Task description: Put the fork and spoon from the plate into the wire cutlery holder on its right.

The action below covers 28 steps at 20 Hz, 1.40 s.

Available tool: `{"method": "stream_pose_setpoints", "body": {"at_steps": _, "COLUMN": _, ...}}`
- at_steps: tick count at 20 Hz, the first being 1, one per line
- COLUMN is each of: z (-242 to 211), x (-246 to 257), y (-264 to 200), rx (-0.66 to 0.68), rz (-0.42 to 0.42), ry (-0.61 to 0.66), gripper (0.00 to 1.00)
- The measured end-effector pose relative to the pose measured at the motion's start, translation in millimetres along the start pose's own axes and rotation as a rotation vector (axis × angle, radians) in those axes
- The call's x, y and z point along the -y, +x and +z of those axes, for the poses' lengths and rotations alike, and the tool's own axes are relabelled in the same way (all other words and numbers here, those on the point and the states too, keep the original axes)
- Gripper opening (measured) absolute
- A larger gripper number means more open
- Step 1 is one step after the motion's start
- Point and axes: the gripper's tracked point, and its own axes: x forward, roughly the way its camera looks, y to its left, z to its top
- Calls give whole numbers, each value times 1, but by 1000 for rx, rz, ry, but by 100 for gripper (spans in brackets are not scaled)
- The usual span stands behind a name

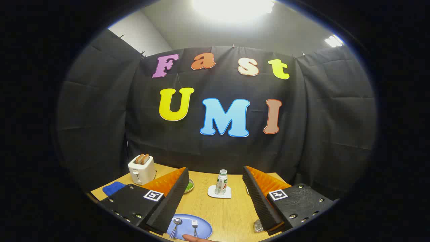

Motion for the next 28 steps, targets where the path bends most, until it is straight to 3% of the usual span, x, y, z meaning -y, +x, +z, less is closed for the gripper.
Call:
{"method": "stream_pose_setpoints", "body": {"at_steps": 15, "z": -13, "x": 2, "y": -2, "rx": -16, "rz": -10, "ry": -11, "gripper": 98}}
{"method": "stream_pose_setpoints", "body": {"at_steps": 28, "z": -68, "x": -19, "y": 11, "rx": -174, "rz": 58, "ry": -55, "gripper": 98}}
